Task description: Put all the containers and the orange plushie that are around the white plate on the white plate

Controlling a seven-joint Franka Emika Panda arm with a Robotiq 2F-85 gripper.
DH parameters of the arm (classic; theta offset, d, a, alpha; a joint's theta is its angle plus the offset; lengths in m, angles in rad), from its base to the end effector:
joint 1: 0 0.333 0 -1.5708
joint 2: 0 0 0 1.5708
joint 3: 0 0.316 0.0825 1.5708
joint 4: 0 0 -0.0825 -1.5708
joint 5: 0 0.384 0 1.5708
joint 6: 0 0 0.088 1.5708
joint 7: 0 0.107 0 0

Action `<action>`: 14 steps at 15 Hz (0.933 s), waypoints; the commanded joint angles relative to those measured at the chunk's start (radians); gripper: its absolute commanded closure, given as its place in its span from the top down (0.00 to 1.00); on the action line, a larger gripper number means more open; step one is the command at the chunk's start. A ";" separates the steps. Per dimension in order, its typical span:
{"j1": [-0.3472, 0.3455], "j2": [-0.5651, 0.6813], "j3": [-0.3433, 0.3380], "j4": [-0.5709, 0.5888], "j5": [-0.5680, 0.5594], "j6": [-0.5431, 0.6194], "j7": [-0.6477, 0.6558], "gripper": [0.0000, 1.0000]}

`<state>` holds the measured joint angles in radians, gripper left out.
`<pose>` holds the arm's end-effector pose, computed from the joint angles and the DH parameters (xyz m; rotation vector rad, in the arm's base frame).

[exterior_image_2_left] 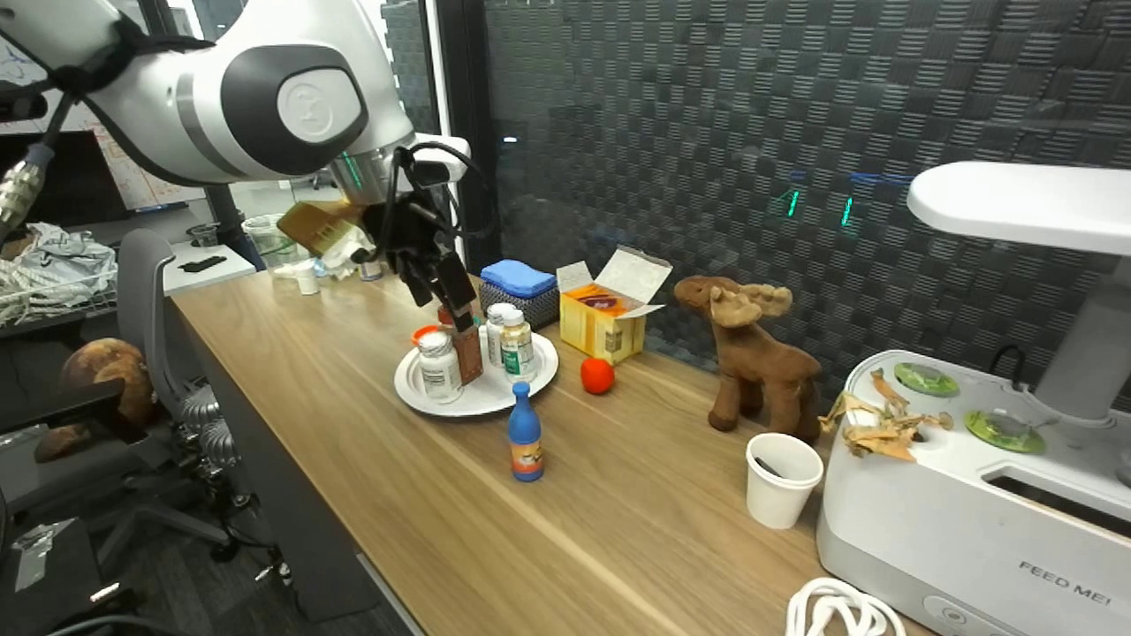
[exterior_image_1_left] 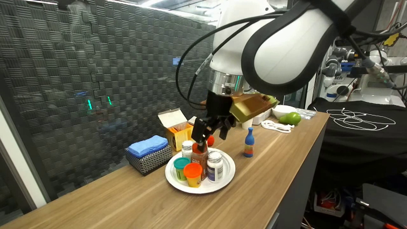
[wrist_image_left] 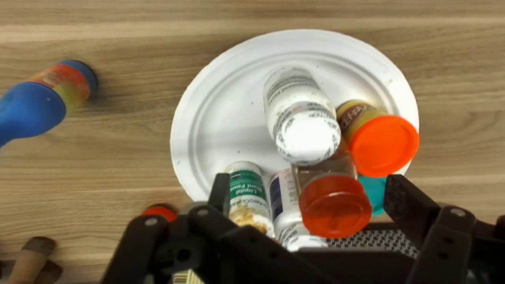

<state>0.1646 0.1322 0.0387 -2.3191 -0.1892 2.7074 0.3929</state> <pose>0.5308 0.1160 0.3103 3.0956 -0.0450 0.4244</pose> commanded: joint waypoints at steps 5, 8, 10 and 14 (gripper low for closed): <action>-0.024 -0.006 -0.097 0.045 -0.090 0.111 0.342 1.00; -0.005 0.030 -0.173 0.105 -0.204 0.133 0.538 1.00; -0.019 0.010 -0.156 0.072 -0.179 0.110 0.478 1.00; -0.016 0.032 -0.172 0.106 -0.219 0.110 0.548 1.00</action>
<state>0.1490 0.1645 -0.1331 -2.2127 -0.4081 2.8172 0.9408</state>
